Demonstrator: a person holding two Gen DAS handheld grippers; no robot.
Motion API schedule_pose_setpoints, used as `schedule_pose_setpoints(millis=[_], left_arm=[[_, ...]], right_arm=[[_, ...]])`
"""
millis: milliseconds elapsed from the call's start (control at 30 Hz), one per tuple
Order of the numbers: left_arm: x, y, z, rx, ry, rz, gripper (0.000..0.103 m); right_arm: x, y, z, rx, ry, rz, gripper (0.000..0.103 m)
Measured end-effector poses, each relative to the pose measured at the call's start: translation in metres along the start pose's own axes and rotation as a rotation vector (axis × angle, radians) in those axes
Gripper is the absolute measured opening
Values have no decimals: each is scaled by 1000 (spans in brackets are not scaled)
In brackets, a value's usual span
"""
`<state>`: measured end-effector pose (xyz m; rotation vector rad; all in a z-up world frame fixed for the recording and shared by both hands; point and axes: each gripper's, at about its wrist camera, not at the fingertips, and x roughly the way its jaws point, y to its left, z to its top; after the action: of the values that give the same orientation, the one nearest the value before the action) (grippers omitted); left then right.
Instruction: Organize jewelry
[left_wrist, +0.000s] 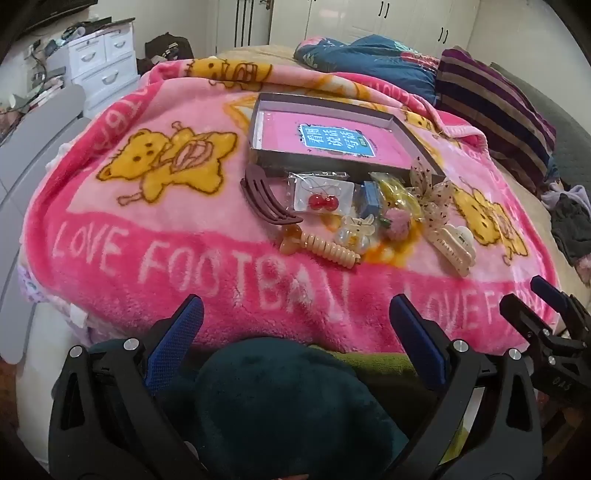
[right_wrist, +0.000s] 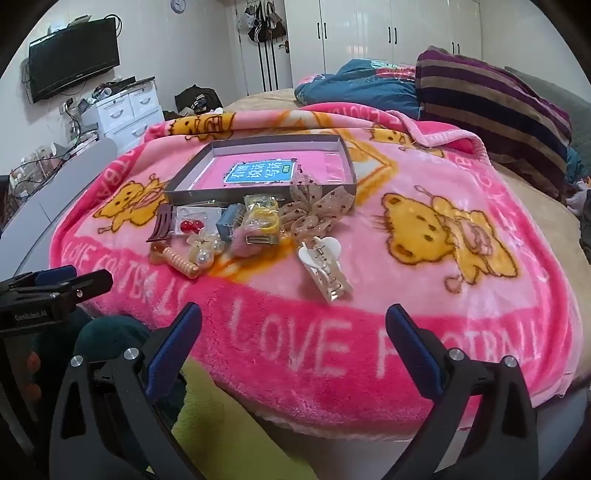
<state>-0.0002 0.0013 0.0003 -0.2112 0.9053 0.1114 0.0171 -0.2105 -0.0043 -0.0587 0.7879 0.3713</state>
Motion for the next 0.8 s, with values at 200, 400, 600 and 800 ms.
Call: schedule_pose_setpoints(millis=[200, 400, 600, 800], left_arm=[[-6, 3, -3, 10, -5, 0, 94], [-1, -1, 0, 17, -10, 21, 94], [-5, -2, 1, 18, -10, 23, 94], [-5, -3, 1, 21, -14, 18, 94]], right_arm=[[-2, 0, 1, 6, -4, 4, 99], [-4, 3, 6, 1, -6, -1, 99], [-4, 1, 3, 4, -10, 2, 99], [-4, 1, 4, 10, -12, 8, 99]])
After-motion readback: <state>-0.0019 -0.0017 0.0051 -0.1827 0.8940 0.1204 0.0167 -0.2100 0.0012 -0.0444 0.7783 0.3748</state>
